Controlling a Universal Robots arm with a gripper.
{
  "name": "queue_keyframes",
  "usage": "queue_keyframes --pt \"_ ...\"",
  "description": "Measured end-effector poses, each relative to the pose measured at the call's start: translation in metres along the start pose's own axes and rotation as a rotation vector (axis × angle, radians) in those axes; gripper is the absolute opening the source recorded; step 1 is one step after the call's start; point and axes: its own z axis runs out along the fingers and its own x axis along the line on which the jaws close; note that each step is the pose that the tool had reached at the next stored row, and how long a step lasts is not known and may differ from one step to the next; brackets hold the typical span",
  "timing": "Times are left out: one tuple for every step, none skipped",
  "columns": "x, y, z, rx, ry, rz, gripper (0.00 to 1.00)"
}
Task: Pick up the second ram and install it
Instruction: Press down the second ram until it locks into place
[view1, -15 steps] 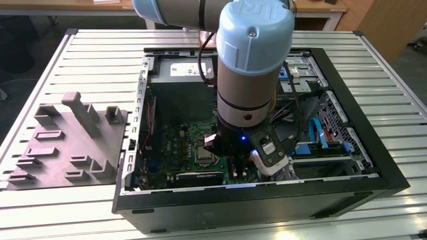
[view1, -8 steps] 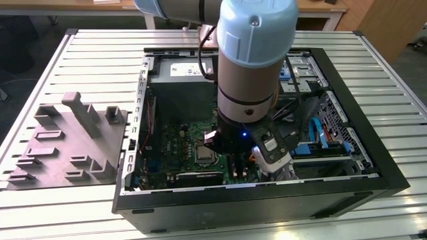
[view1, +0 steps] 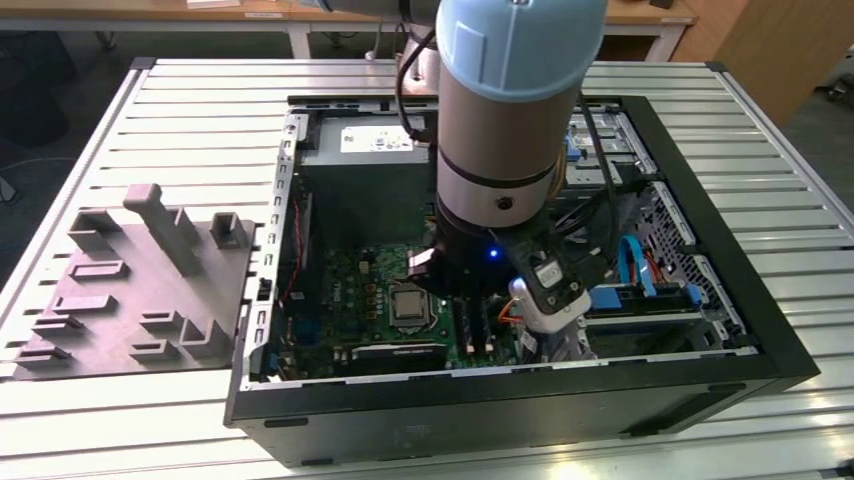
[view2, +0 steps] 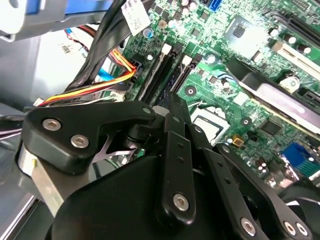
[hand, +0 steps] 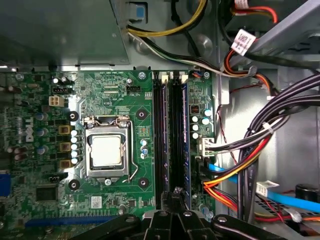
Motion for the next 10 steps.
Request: queue_keyframes --pt "-0.0001 0.0001 -0.0021 0.0003 -0.0001 0.000 0.10" --pt "-0.0001 0.0002 -0.0035 0.0009 0.0000 0.000 0.10" --pt "-0.0002 0.0003 -0.0036 0.0015 -0.0002 0.000 0.10" --pt "-0.0002 0.0003 -0.0036 0.0017 -0.0002 0.000 0.10" --pt "-0.0002 0.0003 -0.0036 0.0019 -0.0002 0.000 0.10" --pt "-0.0002 0.0002 -0.0036 0.0020 -0.0002 0.000 0.10" --pt "-0.0001 0.0003 -0.0037 0.0021 -0.0002 0.000 0.10" --pt "-0.0001 0.0007 -0.0038 0.0023 -0.0001 0.000 0.10" --pt "0.0000 0.0016 -0.0037 0.0024 -0.0002 0.000 0.10" --pt "0.0000 0.0033 -0.0037 0.0024 -0.0001 0.000 0.10"
